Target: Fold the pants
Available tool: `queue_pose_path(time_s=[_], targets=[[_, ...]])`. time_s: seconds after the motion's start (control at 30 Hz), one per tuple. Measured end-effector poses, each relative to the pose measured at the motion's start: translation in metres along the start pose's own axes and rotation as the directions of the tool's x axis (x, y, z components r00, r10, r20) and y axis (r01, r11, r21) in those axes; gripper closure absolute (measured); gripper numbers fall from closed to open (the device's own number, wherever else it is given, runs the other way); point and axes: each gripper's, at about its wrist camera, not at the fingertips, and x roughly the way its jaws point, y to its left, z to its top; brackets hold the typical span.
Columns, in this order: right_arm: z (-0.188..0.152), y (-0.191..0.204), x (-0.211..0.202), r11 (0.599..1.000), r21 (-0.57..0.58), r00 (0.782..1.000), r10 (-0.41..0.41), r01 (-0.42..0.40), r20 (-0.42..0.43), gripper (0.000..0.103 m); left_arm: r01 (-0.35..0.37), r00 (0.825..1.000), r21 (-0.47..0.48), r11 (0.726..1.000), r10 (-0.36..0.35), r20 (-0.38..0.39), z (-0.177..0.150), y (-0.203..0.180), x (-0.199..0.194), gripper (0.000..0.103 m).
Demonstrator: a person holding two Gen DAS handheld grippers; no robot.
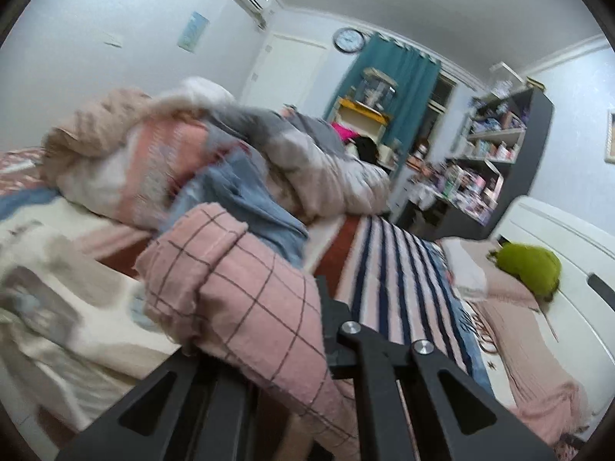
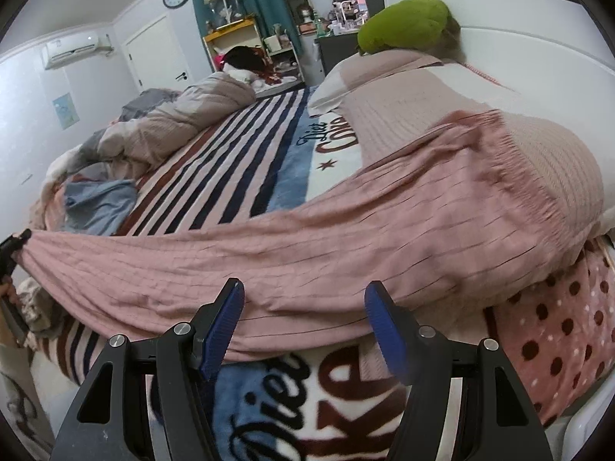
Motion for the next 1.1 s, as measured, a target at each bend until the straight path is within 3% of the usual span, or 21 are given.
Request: queue_pose_path(time_s=[0.13,0.37,0.53,0.63,0.7,0.83,0.87,1.0,1.1], targets=[[-0.010,0.005,-0.001,1.000,0.003,1.000,0.006,-0.006,-0.020,0.042,-0.049,0.999,0.006,0.999,0.049,0.013,0.014,0.019,-0.016,0.099],[-0.017,-0.012,-0.011,0.979,-0.055,0.981,-0.194,0.195,0.027,0.041,0.078,0.992,0.097,0.992,-0.068,-0.104,-0.004,-0.005,-0.008,0.099],[-0.019,-0.030,-0.019,0.988,0.004,0.988,-0.154,0.154,0.030,0.041,0.155,0.980,0.142,0.978,-0.134,-0.146,-0.013,-0.045,-0.001,0.099],[-0.019,-0.037,-0.017,0.991,0.012,0.990,-0.135,0.134,0.032,0.041,0.217,0.964,0.180,0.959,-0.181,-0.194,-0.025,-0.079,0.005,0.099],[-0.018,-0.039,-0.015,0.994,0.019,0.994,-0.108,0.107,0.034,0.041,0.268,0.947,0.220,0.938,-0.215,-0.240,-0.039,-0.105,0.009,0.099],[-0.019,-0.039,-0.014,0.998,0.016,0.997,-0.060,0.059,0.042,0.041,0.378,0.893,0.270,0.885,-0.271,-0.360,-0.080,-0.159,0.019,0.099],[-0.020,-0.038,-0.014,0.999,0.014,0.998,-0.050,0.050,0.044,0.041,0.409,0.872,0.288,0.866,-0.278,-0.403,-0.095,-0.176,0.024,0.099],[-0.020,-0.036,-0.011,1.000,0.018,0.999,-0.010,0.009,0.050,0.041,0.451,0.831,0.345,0.823,-0.247,-0.498,-0.148,-0.216,0.038,0.099],[-0.019,-0.032,-0.007,0.999,0.033,0.998,0.026,-0.028,0.059,0.041,0.481,0.781,0.370,0.795,-0.197,-0.592,-0.185,-0.230,0.052,0.099]])
